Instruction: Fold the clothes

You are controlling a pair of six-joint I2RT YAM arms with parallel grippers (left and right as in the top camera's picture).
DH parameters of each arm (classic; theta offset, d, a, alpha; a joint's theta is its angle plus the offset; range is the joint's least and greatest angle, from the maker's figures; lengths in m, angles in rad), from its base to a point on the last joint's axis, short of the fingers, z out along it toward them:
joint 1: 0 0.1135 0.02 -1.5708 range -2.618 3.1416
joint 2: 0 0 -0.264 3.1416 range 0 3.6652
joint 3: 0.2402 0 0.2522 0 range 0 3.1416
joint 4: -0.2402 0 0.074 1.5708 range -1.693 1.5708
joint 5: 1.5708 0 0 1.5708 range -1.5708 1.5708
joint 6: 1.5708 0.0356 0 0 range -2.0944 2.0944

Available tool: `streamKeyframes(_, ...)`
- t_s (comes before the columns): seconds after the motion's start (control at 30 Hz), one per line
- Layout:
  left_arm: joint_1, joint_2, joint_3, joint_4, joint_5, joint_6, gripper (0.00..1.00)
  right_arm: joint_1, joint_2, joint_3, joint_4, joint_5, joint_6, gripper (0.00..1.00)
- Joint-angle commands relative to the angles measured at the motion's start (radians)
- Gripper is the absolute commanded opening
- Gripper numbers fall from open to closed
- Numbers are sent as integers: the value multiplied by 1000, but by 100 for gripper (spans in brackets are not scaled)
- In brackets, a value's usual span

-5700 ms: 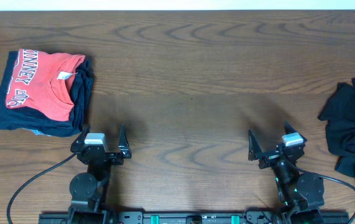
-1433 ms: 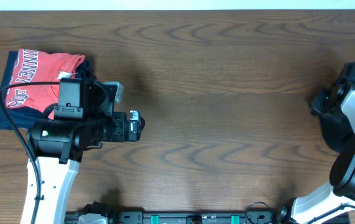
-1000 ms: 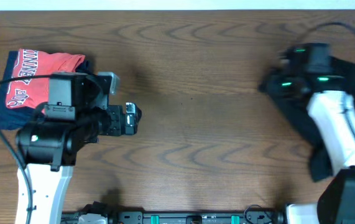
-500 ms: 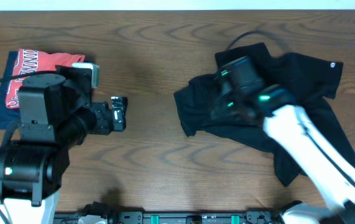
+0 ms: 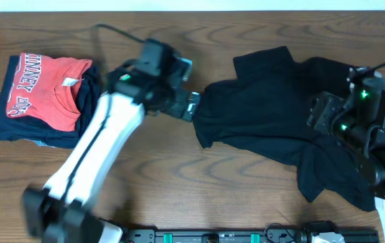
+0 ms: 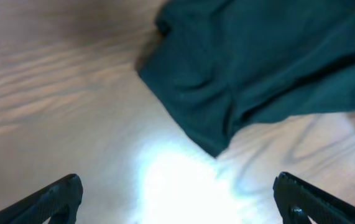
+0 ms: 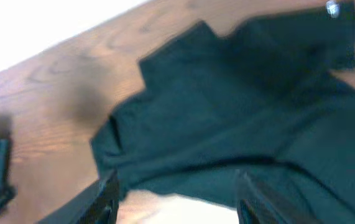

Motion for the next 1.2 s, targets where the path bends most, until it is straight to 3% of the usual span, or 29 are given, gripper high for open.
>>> streamKeyframes(0.0,-11,116,8,50,-26,35,98,-37,15,-5,-46,21,21,61)
streamKeyframes(0.17,-13,267,8,162,-26,36,98,-71,53,-5,-75,21,17,73)
streamKeyframes(0.5,-43,443,8,276,-22,36,98,-80,177,-5,-101,19,3,77)
streamKeyframes(0.6,-54,459,8,282,-27,36,81,-80,202,-5,-106,19,-23,77)
streamKeyframes(0.77,-45,460,8,270,-118,27,9,-80,217,-5,-109,21,-25,73)
streamKeyframes(0.97,52,416,8,84,-492,-198,6,-107,229,-6,-107,22,-25,66)
streamKeyframes(1.17,253,298,8,-40,-487,-262,6,-160,294,-6,-95,24,-25,64)
